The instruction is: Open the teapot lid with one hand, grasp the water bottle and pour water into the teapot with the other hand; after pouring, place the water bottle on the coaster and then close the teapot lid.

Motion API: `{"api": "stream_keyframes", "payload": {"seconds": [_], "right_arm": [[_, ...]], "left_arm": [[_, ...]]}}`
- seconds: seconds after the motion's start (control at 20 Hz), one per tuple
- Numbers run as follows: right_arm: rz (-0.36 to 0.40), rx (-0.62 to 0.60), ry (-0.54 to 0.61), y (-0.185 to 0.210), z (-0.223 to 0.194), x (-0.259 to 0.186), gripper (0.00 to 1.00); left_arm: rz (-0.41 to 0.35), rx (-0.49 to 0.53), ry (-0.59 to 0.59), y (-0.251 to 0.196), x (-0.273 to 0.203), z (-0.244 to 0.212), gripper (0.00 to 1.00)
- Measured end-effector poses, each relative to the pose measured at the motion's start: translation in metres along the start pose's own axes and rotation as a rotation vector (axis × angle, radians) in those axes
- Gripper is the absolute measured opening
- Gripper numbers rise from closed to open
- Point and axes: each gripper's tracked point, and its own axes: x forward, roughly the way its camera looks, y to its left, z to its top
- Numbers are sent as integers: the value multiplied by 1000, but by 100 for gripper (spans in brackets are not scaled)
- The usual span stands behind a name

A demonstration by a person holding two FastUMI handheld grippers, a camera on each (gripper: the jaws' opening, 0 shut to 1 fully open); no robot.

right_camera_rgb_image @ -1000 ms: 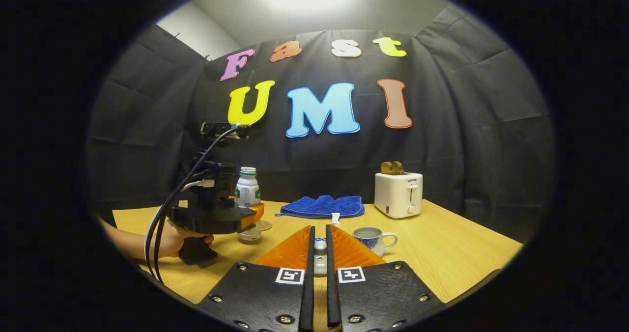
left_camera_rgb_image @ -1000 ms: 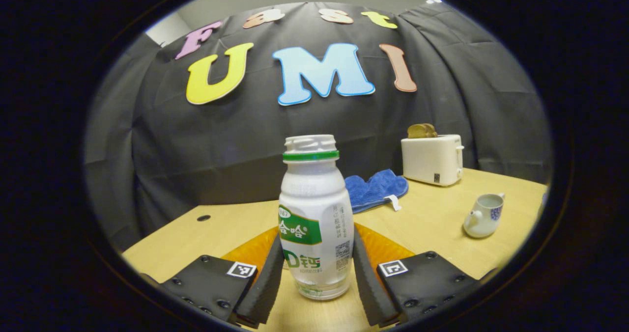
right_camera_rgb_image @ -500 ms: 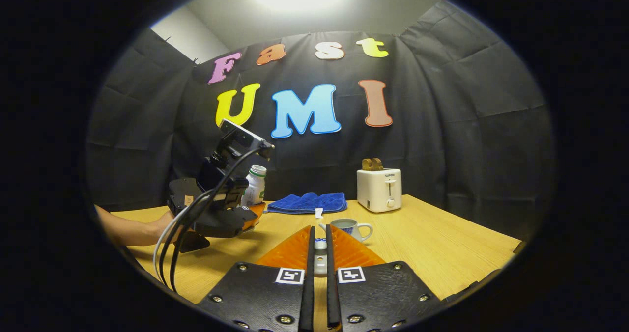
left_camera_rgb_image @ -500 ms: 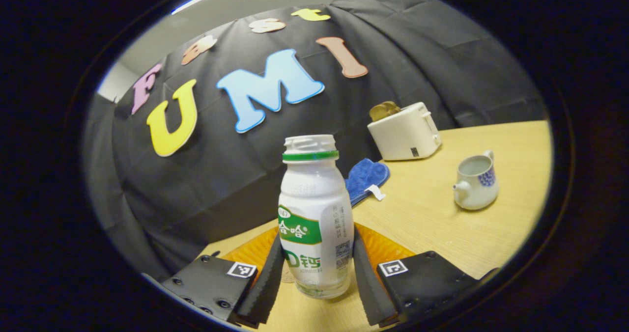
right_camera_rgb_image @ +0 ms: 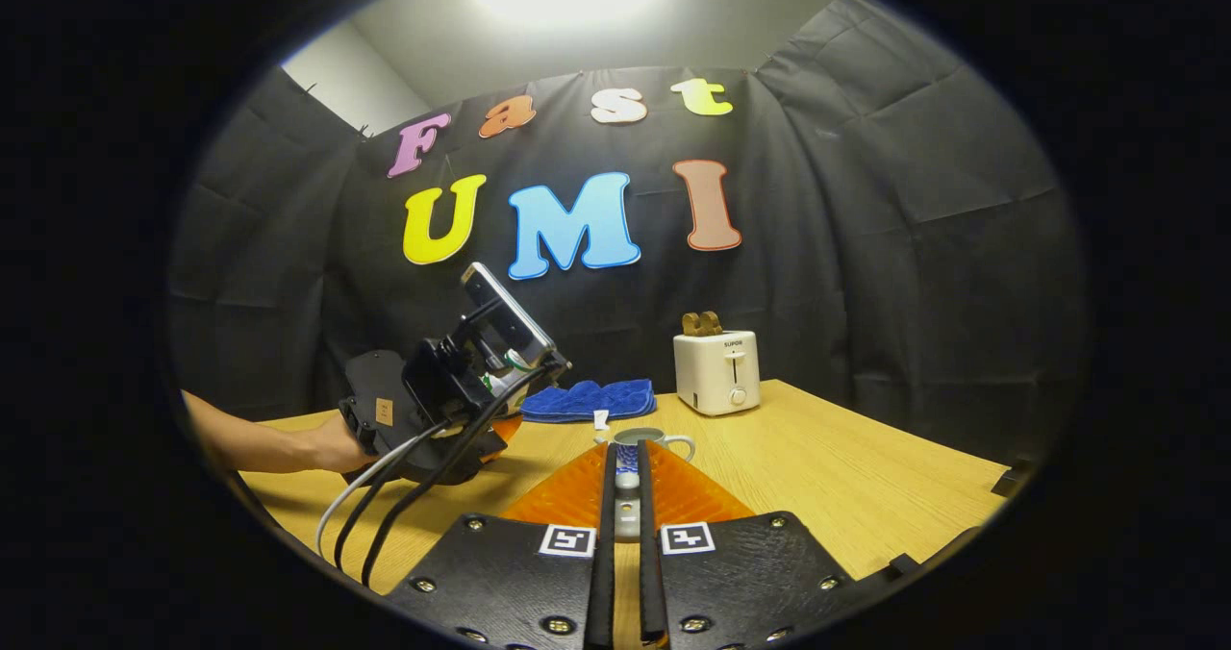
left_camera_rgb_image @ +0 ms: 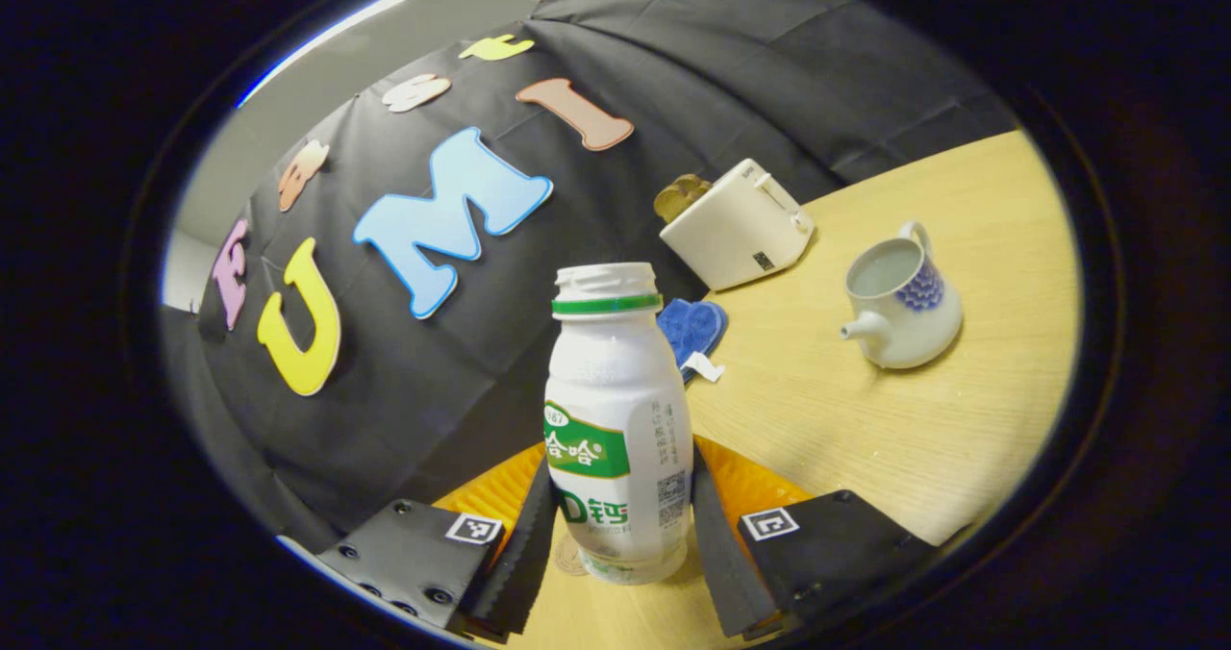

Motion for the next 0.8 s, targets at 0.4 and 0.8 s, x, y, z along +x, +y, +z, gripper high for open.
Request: {"api": "stream_keyframes", "payload": {"seconds": [0.4,0.8], "right_arm": [[1,-3,-22,-2,6,-3,11],[-2,9,-15,-7,5,-3,10]], "left_arm": [[-10,184,-8,-21,10,13,80],[-34,406,-31,-34,22,29,80]]}}
